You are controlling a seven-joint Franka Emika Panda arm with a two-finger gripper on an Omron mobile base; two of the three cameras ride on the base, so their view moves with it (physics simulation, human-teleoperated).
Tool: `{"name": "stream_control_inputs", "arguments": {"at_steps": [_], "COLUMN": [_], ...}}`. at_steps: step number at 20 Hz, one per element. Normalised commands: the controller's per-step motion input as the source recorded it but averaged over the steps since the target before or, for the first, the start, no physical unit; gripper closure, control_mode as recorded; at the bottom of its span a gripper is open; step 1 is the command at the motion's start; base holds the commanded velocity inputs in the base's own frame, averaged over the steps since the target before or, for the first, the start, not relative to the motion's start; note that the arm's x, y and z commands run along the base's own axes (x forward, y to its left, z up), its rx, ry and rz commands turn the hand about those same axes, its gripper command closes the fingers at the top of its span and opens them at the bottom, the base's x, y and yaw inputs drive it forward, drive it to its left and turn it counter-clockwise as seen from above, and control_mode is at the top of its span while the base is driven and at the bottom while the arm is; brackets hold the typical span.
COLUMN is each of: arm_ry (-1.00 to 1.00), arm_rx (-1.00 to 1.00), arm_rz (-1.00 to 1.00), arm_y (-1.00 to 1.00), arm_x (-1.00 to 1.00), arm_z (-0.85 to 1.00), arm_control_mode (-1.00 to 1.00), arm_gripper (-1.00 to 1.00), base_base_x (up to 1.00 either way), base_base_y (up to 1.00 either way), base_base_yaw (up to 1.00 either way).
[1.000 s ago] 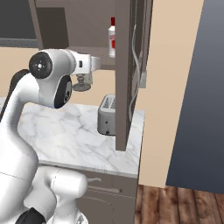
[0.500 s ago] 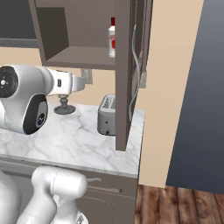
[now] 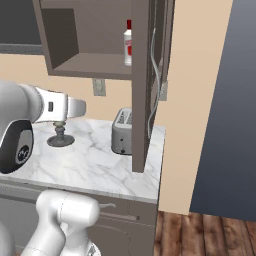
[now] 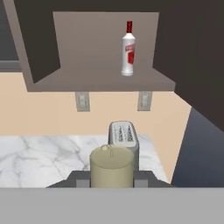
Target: Get the candle and the liquor from the cabinet and move them to the dining counter.
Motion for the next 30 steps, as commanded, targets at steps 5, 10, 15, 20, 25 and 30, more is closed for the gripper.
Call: {"name": "stream_control_inputs", "arguments": {"at_steps": [5, 10, 15, 20, 25, 30], "arm_ry": [0.02, 0.00, 0.00, 0.04, 0.07, 0.01], "arm_rx": [0.00, 0.00, 0.00, 0.00, 0.00, 0.00], "arm_rz": [0.00, 0.00, 0.00, 0.20, 0.26, 0.01], "arm_y": [0.19, 0.10, 0.01, 0.03, 0.08, 0.03], "arm_x": [-0.10, 0.00, 0.00, -0.38, -0.28, 0.01], "arm_z": [0.00, 0.00, 0.00, -0.21, -0.30, -0.04], "arm_control_mode": [-1.00, -1.00, -1.00, -1.00, -1.00, -1.00], "arm_gripper": [1.00, 1.00, 1.00, 1.00, 1.00, 1.00], "base_base_x": [0.00, 0.00, 0.00, 0.00, 0.00, 0.00], "base_base_y": [0.00, 0.00, 0.00, 0.00, 0.00, 0.00], "base_base_yaw": [0.00, 0.00, 0.00, 0.00, 0.00, 0.00]}}
